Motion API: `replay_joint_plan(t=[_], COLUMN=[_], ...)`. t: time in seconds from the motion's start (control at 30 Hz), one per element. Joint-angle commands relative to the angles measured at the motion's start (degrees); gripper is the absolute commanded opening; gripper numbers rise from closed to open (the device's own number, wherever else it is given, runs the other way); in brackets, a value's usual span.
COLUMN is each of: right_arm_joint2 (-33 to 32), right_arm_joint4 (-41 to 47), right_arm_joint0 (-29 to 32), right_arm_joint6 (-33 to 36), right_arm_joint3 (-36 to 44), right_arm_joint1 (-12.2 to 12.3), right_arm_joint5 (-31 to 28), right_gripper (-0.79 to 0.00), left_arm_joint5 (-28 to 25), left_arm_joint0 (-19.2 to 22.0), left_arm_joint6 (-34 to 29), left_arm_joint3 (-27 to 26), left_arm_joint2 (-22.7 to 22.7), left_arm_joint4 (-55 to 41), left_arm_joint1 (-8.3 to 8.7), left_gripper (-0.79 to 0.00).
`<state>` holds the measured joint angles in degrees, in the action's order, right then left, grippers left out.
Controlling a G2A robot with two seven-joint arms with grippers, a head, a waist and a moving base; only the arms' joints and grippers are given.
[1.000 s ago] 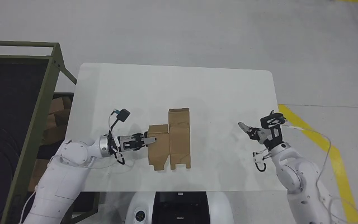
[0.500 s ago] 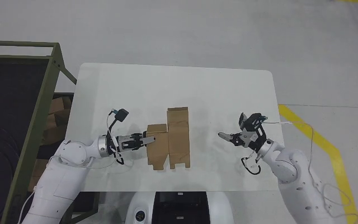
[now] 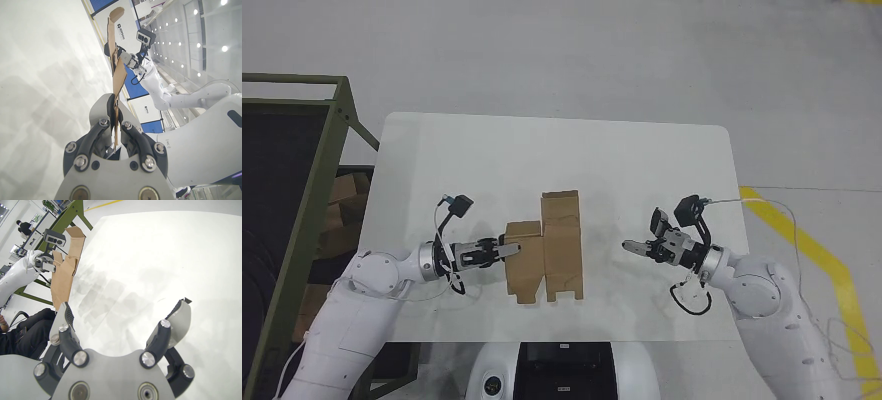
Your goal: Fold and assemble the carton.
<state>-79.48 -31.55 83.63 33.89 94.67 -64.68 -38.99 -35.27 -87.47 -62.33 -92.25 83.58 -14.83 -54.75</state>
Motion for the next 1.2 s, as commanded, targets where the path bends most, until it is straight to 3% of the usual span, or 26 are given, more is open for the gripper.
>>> replay_joint_plan(t=[0.0,0.37,0.5,0.57,0.63,0.87,1.17], right_arm_joint2=[0.0,1.3,4.8,7.0,10.4,21.6,31.3], right_arm_joint4=[-0.1,0.9,14.8,22.5,28.0,40.7,45.3], right_arm_joint0=[0.0,0.0,-4.0,-7.0,-9.8,-18.0,-23.2], right_arm_joint6=[-0.1,0.2,10.9,17.3,19.8,22.9,19.8], right_arm_joint3=[0.0,-0.5,-5.9,-8.8,-9.9,-14.2,-16.2], right_arm_joint1=[0.0,0.0,0.6,1.0,1.5,4.1,6.9], right_arm_joint5=[-0.1,-1.0,-11.3,-13.4,-11.6,-8.5,-11.6], right_gripper=[0.0,0.0,0.0,0.0,0.0,0.0,0.0], left_arm_joint5=[0.0,0.4,-0.3,-1.2,-2.0,-6.3,-9.2], left_arm_joint0=[0.0,0.0,0.2,0.2,0.2,0.0,-0.6], left_arm_joint6=[0.0,1.0,1.1,0.4,-0.2,-0.4,2.5], left_arm_joint3=[0.0,-0.5,-0.5,-0.5,-0.2,0.1,-0.6], left_arm_joint2=[0.0,-0.4,-0.5,-0.4,-0.3,-0.4,-0.7], left_arm_joint4=[0.0,-0.2,-1.0,-1.7,-2.6,-2.9,-1.7], left_arm_joint1=[0.0,-0.07,0.01,0.09,0.19,0.36,0.59], left_gripper=[-0.785,-0.785,-0.785,-0.785,-0.785,-0.785,-0.785])
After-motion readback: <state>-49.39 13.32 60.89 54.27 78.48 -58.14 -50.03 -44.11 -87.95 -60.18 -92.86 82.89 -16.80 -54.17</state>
